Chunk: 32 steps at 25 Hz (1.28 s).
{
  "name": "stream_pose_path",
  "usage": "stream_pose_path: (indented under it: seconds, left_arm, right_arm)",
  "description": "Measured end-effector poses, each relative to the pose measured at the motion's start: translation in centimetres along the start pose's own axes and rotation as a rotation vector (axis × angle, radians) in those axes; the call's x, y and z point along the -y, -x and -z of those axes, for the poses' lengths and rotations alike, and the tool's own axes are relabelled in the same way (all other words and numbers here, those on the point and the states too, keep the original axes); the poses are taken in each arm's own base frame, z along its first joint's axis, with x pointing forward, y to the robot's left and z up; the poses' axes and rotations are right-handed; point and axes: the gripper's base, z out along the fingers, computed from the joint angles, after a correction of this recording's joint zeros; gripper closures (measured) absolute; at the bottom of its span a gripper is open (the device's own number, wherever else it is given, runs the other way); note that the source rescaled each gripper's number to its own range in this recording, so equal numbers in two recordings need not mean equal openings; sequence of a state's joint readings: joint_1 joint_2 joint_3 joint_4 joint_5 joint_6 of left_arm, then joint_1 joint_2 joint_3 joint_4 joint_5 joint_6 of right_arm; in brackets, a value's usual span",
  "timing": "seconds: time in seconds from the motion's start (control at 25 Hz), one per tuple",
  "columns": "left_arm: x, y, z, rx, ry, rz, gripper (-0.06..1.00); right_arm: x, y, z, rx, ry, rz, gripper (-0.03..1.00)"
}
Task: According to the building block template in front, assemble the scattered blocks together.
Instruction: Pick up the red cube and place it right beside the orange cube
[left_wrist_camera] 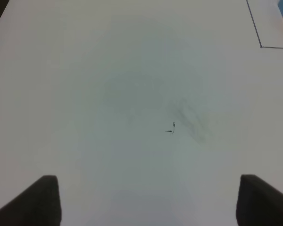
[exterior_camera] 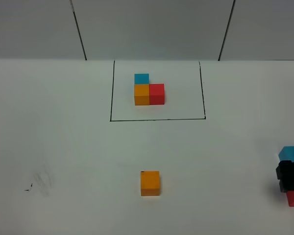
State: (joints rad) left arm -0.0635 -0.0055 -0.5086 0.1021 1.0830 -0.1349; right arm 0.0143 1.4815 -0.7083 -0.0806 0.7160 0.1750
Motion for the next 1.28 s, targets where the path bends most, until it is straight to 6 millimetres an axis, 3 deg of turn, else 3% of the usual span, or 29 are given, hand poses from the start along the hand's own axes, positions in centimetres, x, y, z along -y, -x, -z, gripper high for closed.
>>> stream_pose_path:
  seconds: [0.44,0.88,0.96,1.08,1.2,1.28]
  left_arm:
    - [0.0,0.0,0.0,0.0,0.0,0.001,0.28]
    - [0.0,0.0,0.0,0.0,0.0,0.001,0.28]
    - [0.0,0.0,0.0,0.0,0.0,0.001,0.28]
    - [0.0,0.0,0.0,0.0,0.001,0.001,0.28]
    - [0.0,0.0,0.0,0.0,0.001,0.001,0.28]
    - [0.0,0.0,0.0,0.0,0.001,0.001,0.28]
  right_arm:
    - [-0.3,0.7,-3.4,-0.039,0.001,0.005,0.08]
    - [0.0,0.9,-5.0,-0.069,-0.004,-0.01,0.21]
    - [0.0,0.9,-5.0,-0.069,-0.004,-0.009,0.26]
    - [0.0,0.9,-5.0,-0.069,-0.004,-0.009,0.44]
    - [0.0,0.9,-5.0,-0.068,-0.004,-0.009,0.73]
    - [0.0,0.9,-5.0,-0.066,-0.005,-0.007,0.74]
